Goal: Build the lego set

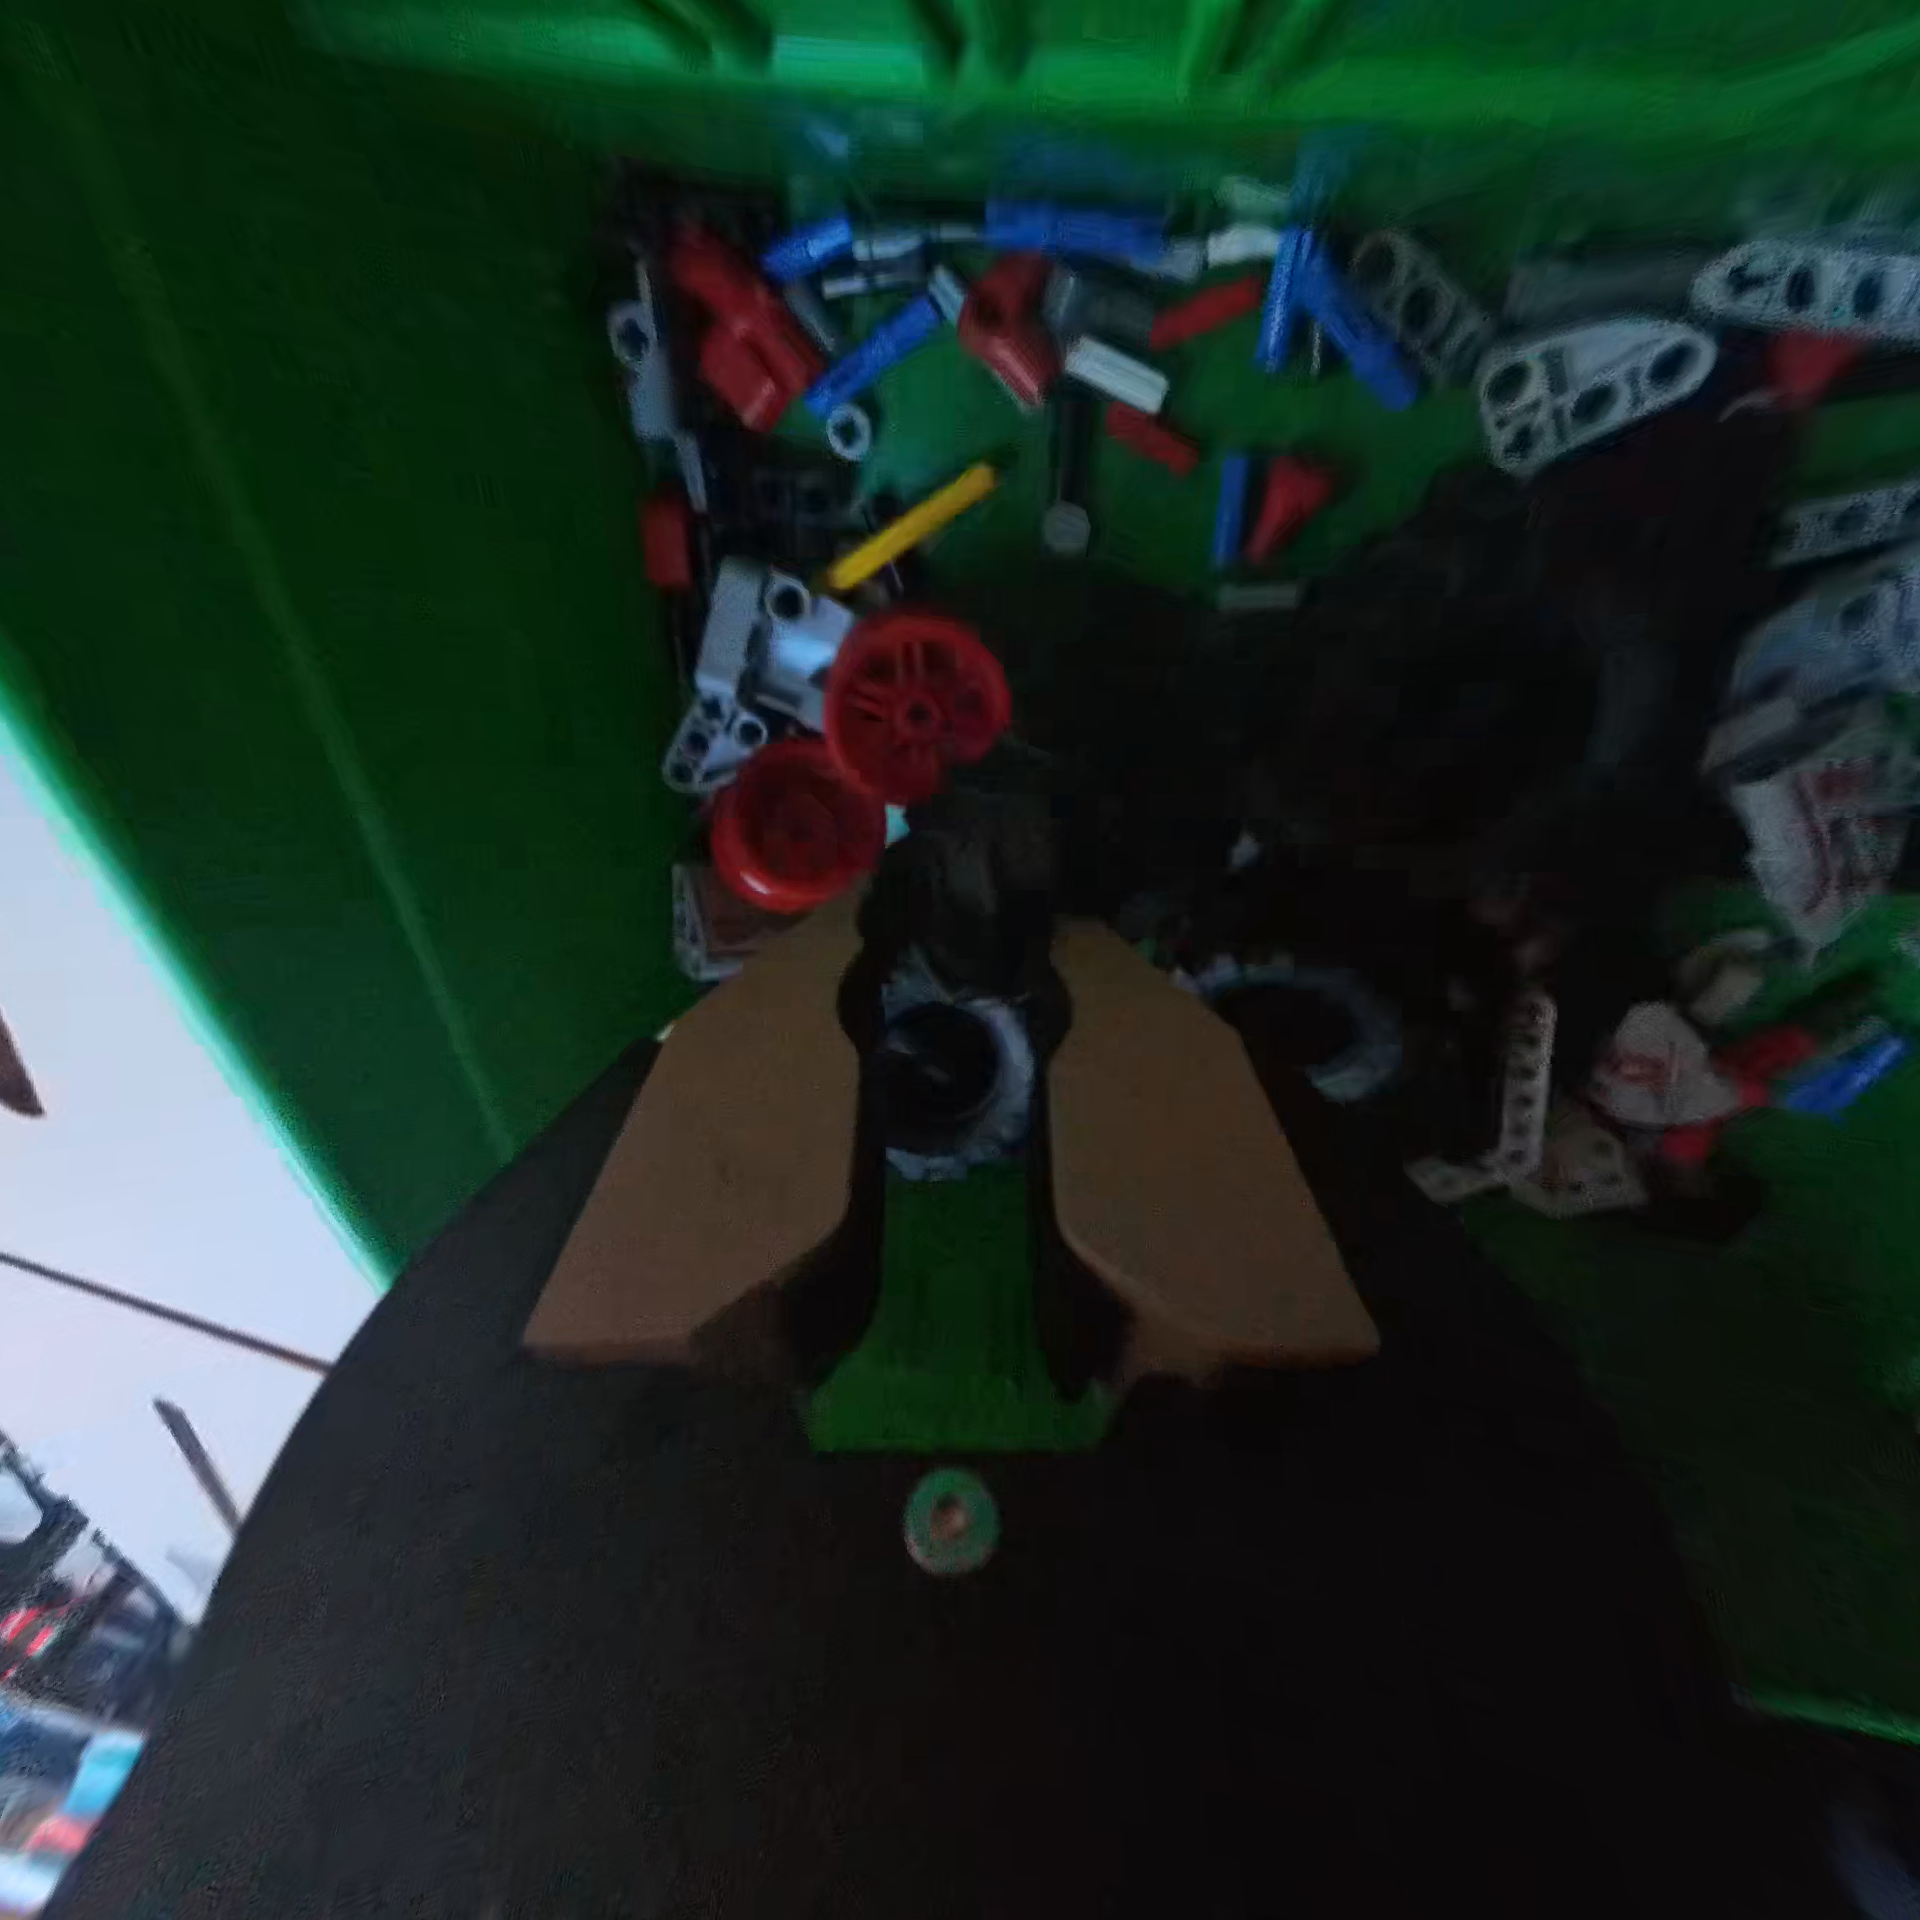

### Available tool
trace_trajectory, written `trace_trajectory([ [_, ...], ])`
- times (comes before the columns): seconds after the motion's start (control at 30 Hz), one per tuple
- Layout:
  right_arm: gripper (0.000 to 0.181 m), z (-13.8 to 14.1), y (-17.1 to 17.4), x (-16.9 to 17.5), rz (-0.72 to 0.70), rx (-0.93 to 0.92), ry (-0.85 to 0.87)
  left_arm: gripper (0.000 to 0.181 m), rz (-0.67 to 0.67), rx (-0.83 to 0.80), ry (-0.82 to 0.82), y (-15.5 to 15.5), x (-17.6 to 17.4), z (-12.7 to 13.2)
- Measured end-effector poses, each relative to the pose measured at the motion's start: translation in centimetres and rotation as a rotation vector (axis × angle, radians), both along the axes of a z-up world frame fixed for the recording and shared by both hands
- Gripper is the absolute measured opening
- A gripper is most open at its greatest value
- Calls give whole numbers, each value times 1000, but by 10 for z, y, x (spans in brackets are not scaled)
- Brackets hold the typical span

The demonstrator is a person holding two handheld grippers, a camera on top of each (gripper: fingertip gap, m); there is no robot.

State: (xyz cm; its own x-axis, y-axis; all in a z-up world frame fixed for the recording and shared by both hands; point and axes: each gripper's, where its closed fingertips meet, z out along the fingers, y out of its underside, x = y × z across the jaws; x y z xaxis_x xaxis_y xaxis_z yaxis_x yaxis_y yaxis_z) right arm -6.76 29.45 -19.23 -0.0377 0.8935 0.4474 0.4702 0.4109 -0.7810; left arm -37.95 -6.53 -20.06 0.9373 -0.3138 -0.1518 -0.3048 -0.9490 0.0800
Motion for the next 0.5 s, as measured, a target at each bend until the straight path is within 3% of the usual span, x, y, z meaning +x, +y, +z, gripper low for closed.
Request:
trace_trajectory([
  [0.1, 12, 0, -1, 0, 3, 3, -3, 24, 8, -34, 44, -16, -9, 5],
  [0.37, 12, -1, -2, 0, 9, 4, -7, 23, 44, 189, 44, 19, -14, 31],
  [0.5, 12, -1, -1, 0, 8, 5, -7, 24, 32, 177, 56, 17, -14, 29],
])
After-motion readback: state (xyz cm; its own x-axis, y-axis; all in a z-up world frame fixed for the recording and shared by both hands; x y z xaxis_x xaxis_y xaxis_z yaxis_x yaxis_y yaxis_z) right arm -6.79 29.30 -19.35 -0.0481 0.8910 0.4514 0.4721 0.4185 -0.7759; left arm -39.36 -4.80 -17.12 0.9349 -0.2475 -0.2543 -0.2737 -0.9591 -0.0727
